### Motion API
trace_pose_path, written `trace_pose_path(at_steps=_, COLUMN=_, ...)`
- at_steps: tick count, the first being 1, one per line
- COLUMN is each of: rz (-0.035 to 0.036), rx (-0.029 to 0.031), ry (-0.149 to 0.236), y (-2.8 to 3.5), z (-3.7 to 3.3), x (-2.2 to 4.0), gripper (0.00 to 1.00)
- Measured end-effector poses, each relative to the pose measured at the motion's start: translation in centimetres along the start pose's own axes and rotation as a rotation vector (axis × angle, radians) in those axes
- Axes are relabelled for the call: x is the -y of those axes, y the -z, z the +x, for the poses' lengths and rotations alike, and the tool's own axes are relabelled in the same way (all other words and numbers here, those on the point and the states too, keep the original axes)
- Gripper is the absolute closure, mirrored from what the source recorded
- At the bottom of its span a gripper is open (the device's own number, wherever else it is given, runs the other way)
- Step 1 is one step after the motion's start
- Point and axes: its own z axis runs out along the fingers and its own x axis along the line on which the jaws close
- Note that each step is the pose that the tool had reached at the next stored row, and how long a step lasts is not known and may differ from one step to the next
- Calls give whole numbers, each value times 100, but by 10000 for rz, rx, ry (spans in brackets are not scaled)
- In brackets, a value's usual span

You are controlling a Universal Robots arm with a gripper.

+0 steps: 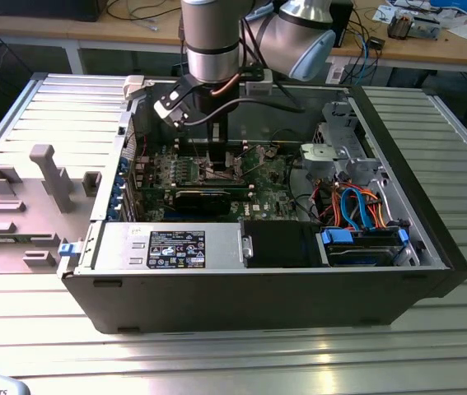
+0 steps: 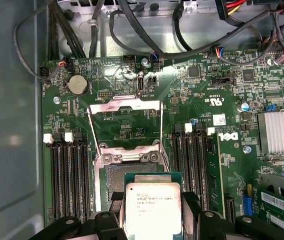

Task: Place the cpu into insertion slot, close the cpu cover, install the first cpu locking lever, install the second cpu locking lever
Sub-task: 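Place the cpu into insertion slot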

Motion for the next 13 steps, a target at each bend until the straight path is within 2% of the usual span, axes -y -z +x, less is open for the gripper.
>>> trace_pose_path(at_steps=13, rz=0, rx=0, ry=-1, y=-8, z=0, x=27, gripper=46)
